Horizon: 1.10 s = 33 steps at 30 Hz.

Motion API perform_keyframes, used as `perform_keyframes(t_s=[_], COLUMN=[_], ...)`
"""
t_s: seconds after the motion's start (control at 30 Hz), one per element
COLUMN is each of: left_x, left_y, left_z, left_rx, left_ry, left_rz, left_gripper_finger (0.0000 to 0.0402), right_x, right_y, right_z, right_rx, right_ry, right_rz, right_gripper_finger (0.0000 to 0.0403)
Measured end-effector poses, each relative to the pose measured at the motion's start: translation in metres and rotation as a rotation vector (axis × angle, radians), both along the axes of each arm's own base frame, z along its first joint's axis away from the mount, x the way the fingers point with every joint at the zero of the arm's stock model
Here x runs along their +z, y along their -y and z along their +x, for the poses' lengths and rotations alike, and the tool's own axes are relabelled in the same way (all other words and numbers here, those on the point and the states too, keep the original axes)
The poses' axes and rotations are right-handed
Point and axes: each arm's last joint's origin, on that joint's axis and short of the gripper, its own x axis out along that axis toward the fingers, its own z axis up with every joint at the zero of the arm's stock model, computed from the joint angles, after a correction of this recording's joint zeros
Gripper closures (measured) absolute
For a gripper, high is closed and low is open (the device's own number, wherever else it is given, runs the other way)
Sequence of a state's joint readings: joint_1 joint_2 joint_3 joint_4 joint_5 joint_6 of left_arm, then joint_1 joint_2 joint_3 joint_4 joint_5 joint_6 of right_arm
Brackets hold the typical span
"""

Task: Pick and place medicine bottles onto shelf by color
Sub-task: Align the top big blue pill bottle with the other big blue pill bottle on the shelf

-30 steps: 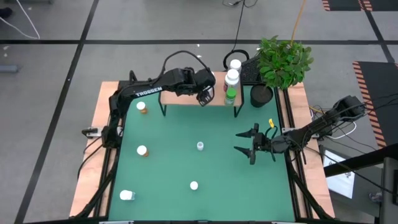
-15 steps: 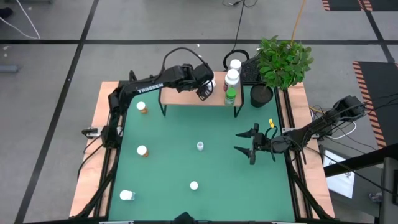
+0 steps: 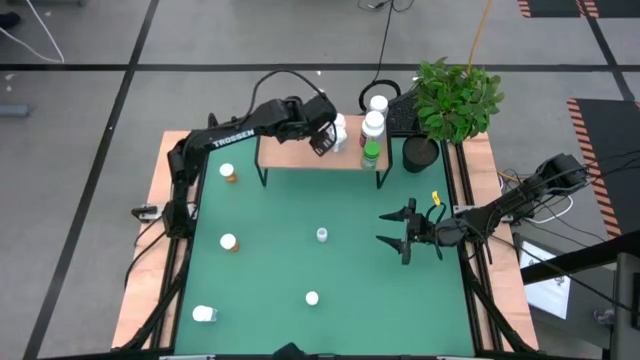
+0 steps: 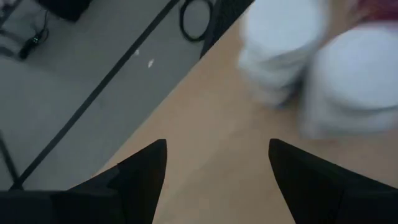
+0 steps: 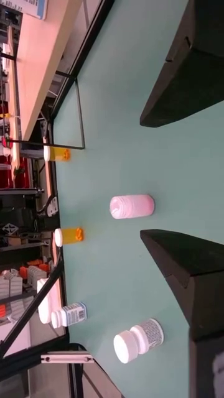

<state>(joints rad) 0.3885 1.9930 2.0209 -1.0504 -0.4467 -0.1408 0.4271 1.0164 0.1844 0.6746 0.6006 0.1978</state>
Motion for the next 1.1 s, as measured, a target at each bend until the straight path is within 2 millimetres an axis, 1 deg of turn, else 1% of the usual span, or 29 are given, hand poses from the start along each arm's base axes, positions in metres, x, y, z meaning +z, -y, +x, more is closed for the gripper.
perform_keyframes(t_s=[0.07,0.13,0.27,0.37,0.5,0.7,0.93,1.0,1.1], left_x=[0.004,0.002,-0.008,-0.019,-0.034,-0.052,-0.053,-0.053,-0.049], left_y=[0.012,0.025,0.048,0.056,0.050,0.028,0.006,0.004,0.008], left_z=[0.001,0.005,0.016,0.025,0.030,0.025,0.018,0.017,0.013], left_rx=[-0.025,-0.056,-0.111,-0.131,-0.081,-0.022,0.028,0.030,0.015], left_ry=[-0.001,-0.015,-0.004,0.038,0.077,0.088,0.106,0.107,0.080], left_rz=[-0.001,-0.008,-0.003,0.015,0.064,0.085,0.078,0.074,0.061], left_gripper_finger=[0.0119,0.0119,0.0119,0.0119,0.0119,0.0119,0.0119,0.0119,0.0119], right_x=[-0.001,-0.001,-0.001,0.000,0.000,0.001,0.001,0.000,0.000], right_y=[0.000,0.000,0.000,0.000,0.000,0.000,0.000,0.000,0.000], right_z=[0.000,0.000,0.000,0.000,0.000,0.000,0.000,0.000,0.000], right_rx=[0.000,0.000,0.000,0.000,-0.001,-0.002,-0.002,-0.002,-0.002], right_ry=[-0.005,-0.007,-0.010,-0.002,0.005,0.009,0.008,0.007,0.007], right_rz=[-0.001,0.009,0.009,0.013,0.016,0.017,0.012,0.011,0.011], right_gripper_finger=[0.0126,0.0126,0.0126,0.0126,0.0126,0.0126,0.0126,0.0126,0.0126])
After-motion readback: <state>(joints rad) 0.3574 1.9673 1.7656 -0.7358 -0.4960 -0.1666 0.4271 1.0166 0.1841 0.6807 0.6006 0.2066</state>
